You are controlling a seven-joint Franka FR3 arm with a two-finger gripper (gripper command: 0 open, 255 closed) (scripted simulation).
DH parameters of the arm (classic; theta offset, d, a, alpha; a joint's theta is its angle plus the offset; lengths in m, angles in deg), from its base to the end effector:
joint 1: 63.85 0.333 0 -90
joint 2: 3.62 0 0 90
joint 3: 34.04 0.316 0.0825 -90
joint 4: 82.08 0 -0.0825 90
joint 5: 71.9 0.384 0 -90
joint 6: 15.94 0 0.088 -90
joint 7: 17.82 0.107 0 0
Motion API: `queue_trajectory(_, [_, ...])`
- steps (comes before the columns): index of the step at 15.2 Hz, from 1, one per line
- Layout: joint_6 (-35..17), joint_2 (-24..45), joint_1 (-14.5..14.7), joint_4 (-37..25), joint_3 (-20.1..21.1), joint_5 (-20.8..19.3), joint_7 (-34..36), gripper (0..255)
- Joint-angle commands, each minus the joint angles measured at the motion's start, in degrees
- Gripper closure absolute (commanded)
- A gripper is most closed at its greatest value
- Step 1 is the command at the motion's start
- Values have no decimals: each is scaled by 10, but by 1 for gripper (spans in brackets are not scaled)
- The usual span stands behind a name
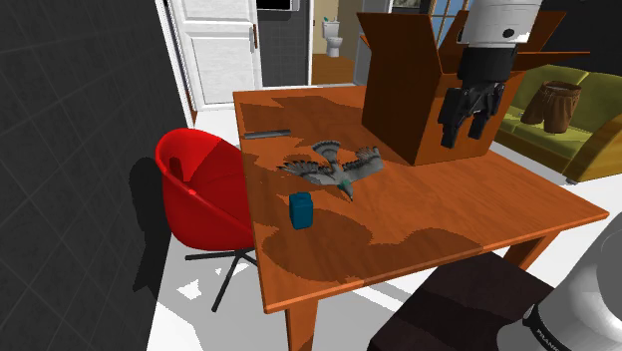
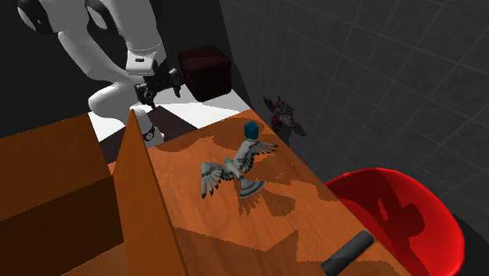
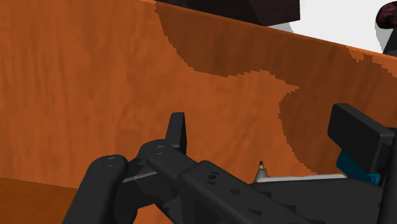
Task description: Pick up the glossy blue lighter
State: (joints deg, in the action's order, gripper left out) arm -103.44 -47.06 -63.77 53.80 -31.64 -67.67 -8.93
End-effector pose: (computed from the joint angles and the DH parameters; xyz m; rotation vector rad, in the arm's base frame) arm 0.3077 0.0248 0.5709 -3.0956 0.1931 0.1403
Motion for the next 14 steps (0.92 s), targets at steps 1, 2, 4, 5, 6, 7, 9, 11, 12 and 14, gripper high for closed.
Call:
queue_trajectory(1, [0, 0, 0, 0, 0, 0, 0, 0])
queue_trajectory(2, [-16, 11, 3, 2, 10, 6, 10, 0])
queue_trajectory(4, [-48, 34, 9, 5, 30, 17, 29, 0])
queue_trajectory(5, [-65, 47, 11, 5, 39, 21, 38, 0])
queue_trajectory(6, [-81, 61, 14, 5, 49, 25, 48, 0])
queue_trajectory(7, [-96, 75, 16, 3, 59, 29, 57, 0])
queue_trajectory(9, [-128, 106, 20, -2, 78, 35, 77, 0])
queue_trajectory(11, [-158, 138, 23, -10, 97, 37, 96, 0])
queue_trajectory(12, [-173, 156, 25, -16, 107, 38, 106, 0])
queue_trajectory(14, [-201, 192, 27, -29, 125, 36, 127, 0])
